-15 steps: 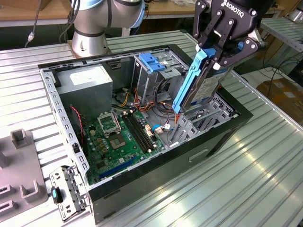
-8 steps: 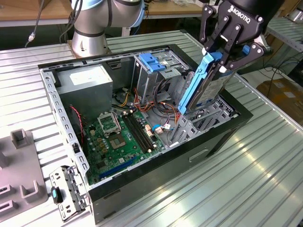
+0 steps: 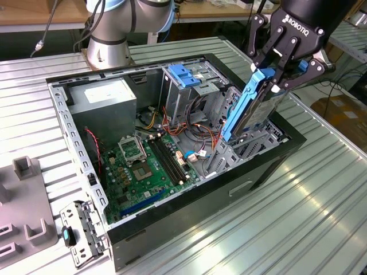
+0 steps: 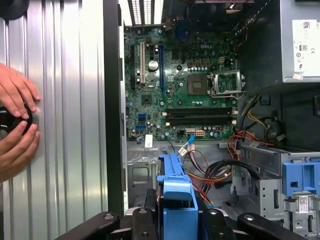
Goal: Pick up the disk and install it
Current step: 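Insert the disk into the insertion slot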
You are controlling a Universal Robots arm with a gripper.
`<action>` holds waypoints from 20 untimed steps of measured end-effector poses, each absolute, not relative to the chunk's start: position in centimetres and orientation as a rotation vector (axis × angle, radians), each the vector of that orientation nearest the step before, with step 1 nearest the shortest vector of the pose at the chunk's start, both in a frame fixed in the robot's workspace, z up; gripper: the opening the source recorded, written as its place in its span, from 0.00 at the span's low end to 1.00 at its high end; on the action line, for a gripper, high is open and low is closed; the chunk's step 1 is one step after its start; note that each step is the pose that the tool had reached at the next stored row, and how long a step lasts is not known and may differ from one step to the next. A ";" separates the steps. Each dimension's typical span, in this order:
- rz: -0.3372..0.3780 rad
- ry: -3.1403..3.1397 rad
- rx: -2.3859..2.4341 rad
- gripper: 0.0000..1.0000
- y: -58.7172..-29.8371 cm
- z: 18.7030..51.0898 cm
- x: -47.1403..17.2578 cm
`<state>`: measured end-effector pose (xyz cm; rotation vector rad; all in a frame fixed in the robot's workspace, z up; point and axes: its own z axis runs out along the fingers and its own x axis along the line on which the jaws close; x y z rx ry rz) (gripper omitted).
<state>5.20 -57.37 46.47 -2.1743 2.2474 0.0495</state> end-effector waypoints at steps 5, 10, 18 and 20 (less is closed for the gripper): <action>0.049 2.248 -2.174 0.37 -57.4 46.0 6.4; 0.049 2.251 -2.171 0.37 -57.1 45.7 6.6; 0.049 2.250 -2.172 0.37 -57.0 45.4 6.5; 0.050 2.250 -2.172 0.37 -57.0 45.3 6.5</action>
